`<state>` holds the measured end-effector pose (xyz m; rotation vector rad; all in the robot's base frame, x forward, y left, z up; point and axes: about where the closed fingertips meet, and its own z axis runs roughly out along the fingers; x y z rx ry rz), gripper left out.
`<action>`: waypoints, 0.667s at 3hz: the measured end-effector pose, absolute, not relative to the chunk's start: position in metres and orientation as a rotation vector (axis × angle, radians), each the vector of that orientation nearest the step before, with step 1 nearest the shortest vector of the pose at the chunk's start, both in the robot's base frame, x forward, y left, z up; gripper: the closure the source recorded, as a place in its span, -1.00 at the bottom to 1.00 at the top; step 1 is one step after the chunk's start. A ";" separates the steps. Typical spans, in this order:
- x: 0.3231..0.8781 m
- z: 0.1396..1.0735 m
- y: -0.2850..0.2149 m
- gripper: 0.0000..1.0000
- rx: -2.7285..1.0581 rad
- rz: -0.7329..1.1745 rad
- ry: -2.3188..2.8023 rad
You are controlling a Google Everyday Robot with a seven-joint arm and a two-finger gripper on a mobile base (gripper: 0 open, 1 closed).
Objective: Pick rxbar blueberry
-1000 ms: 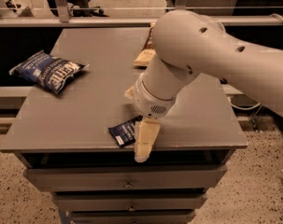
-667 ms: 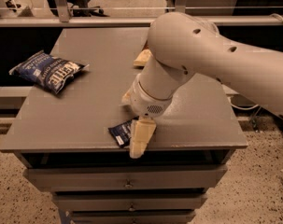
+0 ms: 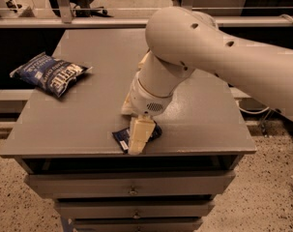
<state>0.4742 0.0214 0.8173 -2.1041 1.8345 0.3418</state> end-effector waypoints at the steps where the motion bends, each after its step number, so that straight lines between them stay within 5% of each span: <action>1: 0.474 0.824 0.021 0.73 -2.104 0.342 1.835; 2: 0.474 0.824 0.021 1.00 -2.104 0.342 1.835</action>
Offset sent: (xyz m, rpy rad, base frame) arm 0.0142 -0.0001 0.0290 -0.0201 0.0394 -0.0375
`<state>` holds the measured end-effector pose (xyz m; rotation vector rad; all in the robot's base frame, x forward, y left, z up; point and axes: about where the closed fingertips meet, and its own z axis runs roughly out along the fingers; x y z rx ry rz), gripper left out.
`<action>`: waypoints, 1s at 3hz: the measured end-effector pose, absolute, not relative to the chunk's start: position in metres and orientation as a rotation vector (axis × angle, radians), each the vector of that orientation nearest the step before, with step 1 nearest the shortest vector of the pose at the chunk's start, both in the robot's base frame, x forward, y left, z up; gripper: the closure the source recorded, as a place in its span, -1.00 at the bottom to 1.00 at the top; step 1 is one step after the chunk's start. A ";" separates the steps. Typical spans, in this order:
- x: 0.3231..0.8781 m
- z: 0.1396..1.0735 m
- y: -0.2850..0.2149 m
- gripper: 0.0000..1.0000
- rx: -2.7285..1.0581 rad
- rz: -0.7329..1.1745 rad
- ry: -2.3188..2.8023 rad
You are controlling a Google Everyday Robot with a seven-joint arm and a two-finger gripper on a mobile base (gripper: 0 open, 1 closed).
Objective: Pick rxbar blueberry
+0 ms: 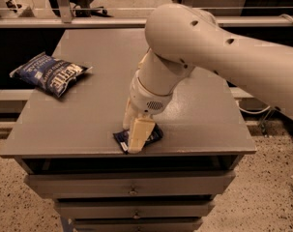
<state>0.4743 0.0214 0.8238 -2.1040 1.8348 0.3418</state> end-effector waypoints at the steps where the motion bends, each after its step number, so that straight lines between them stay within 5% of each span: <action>1: 0.478 0.834 0.023 1.00 -2.088 0.366 1.844; 3: 0.513 0.897 0.032 1.00 -1.980 0.445 1.777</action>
Offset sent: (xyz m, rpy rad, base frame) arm 0.0422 0.0153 0.0813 0.1565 0.0101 -0.0372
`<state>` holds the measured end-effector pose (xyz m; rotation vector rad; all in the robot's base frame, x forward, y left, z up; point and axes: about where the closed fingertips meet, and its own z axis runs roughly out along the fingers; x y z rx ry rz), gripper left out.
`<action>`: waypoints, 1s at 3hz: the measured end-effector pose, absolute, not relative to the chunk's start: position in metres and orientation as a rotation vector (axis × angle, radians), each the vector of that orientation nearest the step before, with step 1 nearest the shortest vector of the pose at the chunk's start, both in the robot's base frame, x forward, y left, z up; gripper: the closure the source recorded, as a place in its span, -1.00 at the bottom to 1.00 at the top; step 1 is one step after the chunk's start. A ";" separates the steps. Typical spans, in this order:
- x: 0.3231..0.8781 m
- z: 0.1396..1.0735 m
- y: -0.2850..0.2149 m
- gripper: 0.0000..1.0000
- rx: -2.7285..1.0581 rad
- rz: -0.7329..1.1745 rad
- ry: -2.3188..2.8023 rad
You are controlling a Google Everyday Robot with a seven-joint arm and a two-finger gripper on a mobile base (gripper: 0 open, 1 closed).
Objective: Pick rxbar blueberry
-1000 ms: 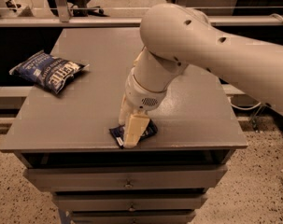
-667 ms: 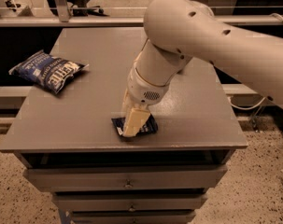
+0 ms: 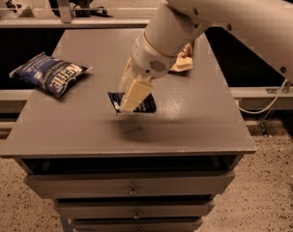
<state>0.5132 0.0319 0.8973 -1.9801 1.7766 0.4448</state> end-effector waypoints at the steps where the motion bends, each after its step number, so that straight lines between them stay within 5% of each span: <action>1: 0.536 0.922 0.023 1.00 -1.856 0.543 1.719; 3: 0.548 0.947 0.002 1.00 -1.606 0.781 1.652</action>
Offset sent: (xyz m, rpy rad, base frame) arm 0.0589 -0.0735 0.0747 0.6509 0.1091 -0.1910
